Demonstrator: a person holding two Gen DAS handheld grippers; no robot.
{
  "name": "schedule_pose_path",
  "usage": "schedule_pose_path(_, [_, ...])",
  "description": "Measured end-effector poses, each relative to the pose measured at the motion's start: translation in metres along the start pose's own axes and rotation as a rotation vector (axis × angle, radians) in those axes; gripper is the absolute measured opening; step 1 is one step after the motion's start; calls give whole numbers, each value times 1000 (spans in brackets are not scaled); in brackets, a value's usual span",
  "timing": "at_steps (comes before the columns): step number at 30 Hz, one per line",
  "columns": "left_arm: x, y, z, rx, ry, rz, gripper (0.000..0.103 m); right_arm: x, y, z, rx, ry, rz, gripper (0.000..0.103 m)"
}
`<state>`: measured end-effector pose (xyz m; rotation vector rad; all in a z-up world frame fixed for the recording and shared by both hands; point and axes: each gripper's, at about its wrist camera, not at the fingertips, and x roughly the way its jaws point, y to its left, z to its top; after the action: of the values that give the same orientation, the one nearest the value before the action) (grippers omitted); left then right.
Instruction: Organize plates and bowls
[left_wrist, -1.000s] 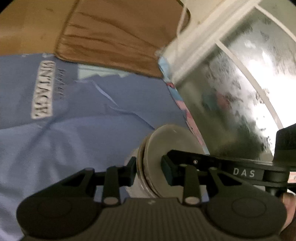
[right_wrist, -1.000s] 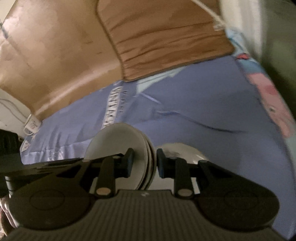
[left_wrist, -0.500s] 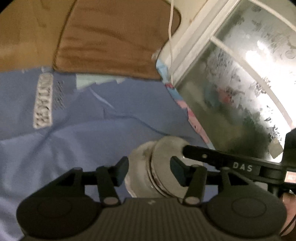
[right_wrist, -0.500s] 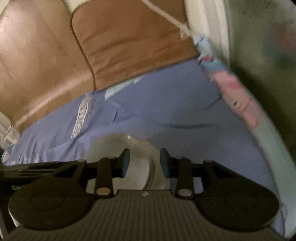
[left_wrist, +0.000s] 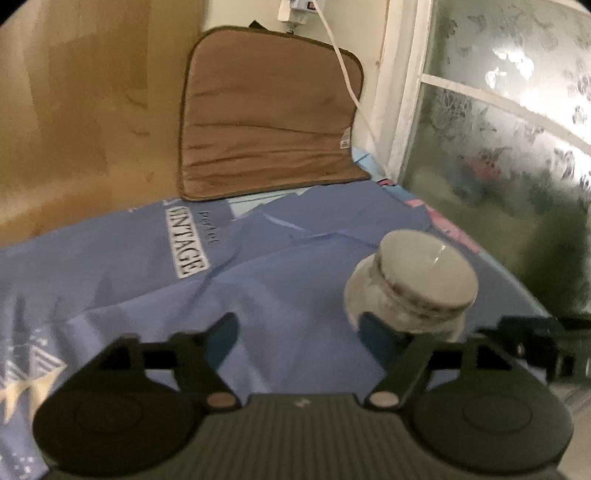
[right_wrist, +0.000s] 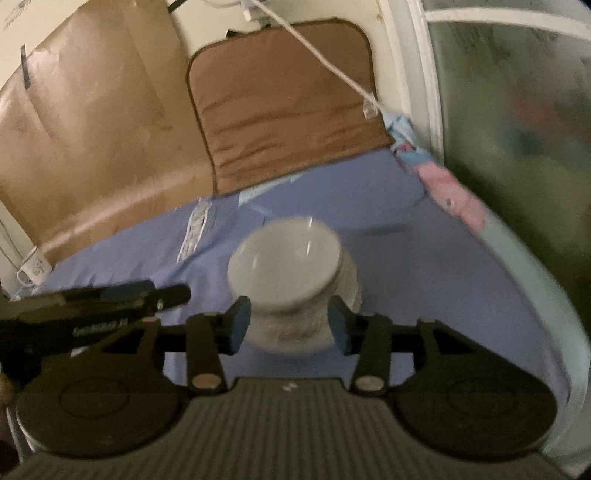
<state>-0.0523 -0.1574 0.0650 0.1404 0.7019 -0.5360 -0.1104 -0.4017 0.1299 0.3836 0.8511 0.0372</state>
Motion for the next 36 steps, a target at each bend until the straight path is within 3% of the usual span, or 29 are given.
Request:
schedule_pose_path(4, [-14,-6,-14,76,-42,53,102,2,11,-31,18,14,-18,59])
schedule_pose_path(9, [-27,-9,-28,117,-49,83,103,2,25,-56,48,-3,-37,67])
schedule_pose_path(11, [-30,-7,-32,115,-34,74,103,0,31,-64,71,-20,-42,79])
schedule_pose_path(14, [-32,-3,-39,100,-5,62,103,-3,37,-72,98,-35,-49,86])
schedule_pose_path(22, [-43,2,-52,110,-17,123,103,-3,52,-85,79,-25,-81,89])
schedule_pose_path(33, [-50,15,-56,82,-23,131,103,-7,58,-94,95,-55,-118,89])
schedule_pose_path(36, [-50,13,-58,105,-28,164,103,-8,57,-95,116,-67,-134,89])
